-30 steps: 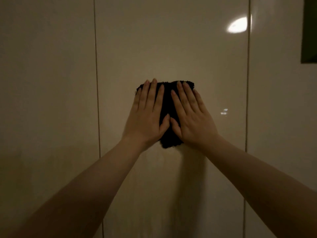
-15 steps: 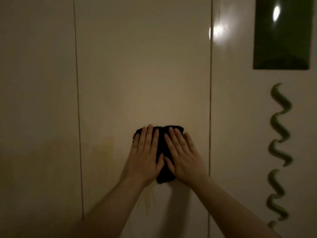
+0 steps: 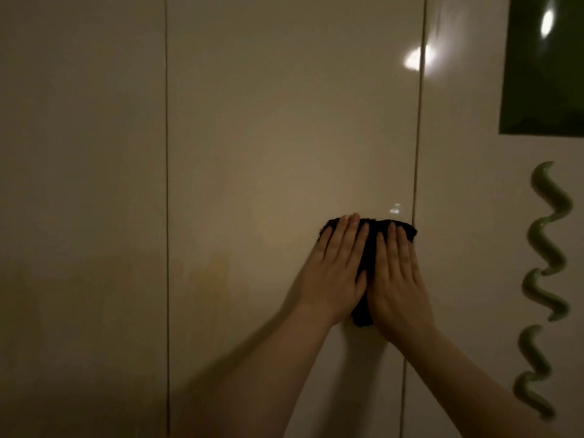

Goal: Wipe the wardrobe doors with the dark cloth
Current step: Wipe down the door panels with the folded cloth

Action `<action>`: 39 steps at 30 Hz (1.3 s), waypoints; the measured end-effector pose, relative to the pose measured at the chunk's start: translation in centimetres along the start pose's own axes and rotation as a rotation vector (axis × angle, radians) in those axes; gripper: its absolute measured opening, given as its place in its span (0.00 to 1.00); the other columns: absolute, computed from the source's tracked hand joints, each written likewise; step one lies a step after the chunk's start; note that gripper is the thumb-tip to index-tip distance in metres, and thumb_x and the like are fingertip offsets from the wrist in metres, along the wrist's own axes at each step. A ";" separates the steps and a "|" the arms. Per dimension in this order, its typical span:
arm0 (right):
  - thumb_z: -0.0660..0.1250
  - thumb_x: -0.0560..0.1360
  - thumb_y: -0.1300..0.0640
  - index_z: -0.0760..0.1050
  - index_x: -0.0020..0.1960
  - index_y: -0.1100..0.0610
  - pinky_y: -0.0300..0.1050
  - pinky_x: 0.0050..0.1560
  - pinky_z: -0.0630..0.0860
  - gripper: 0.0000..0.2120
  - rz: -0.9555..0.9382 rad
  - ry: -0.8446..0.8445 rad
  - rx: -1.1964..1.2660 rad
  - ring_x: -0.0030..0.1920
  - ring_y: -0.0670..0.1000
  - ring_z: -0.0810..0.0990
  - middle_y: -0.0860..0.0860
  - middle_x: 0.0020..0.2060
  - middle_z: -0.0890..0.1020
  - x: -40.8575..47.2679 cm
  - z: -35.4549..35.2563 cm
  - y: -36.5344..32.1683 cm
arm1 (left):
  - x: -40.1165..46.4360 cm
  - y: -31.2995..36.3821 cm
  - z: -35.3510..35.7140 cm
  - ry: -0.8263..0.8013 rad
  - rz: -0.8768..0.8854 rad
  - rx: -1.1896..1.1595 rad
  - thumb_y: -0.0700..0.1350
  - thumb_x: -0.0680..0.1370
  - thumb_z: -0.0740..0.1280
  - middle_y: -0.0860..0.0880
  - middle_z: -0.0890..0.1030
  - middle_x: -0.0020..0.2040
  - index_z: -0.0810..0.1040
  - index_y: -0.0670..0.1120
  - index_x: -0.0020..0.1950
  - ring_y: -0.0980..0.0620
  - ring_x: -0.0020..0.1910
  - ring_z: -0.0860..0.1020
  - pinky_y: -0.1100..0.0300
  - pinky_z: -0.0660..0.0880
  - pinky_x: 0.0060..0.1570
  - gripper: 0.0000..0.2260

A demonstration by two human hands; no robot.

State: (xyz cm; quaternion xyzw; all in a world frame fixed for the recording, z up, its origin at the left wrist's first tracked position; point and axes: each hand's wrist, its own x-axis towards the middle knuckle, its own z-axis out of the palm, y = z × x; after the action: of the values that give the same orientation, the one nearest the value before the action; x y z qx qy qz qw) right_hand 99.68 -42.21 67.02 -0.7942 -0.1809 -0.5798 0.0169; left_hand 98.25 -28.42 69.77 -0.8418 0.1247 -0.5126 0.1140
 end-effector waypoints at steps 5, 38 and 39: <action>0.51 0.80 0.55 0.51 0.77 0.66 0.60 0.76 0.52 0.28 0.000 0.026 0.088 0.78 0.61 0.47 0.64 0.77 0.51 0.0 1.6 -3.7 | -2.4 -3.7 0.1 0.003 0.002 -0.033 0.55 0.81 0.48 0.43 0.44 0.79 0.44 0.41 0.79 0.48 0.78 0.41 0.50 0.43 0.76 0.31; 0.56 0.80 0.56 0.62 0.75 0.64 0.55 0.76 0.56 0.25 -0.188 0.128 0.188 0.77 0.55 0.56 0.59 0.75 0.61 -0.8 4.1 -13.5 | -11.4 -10.4 1.2 0.039 -0.181 -0.046 0.53 0.81 0.50 0.40 0.47 0.78 0.45 0.39 0.78 0.44 0.78 0.42 0.47 0.39 0.75 0.31; 0.56 0.80 0.56 0.62 0.75 0.64 0.55 0.76 0.55 0.25 -0.182 0.133 0.181 0.77 0.55 0.57 0.59 0.75 0.61 -1.4 4.2 -12.5 | -11.1 -9.2 1.4 0.040 -0.172 -0.048 0.53 0.80 0.50 0.40 0.48 0.78 0.46 0.39 0.78 0.44 0.78 0.43 0.47 0.40 0.75 0.31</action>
State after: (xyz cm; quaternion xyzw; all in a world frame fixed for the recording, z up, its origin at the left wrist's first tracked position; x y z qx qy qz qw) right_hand 99.29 -29.96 62.08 -0.7296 -0.3024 -0.6115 0.0478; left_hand 95.49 -16.05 62.82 -0.8416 0.0665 -0.5339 0.0469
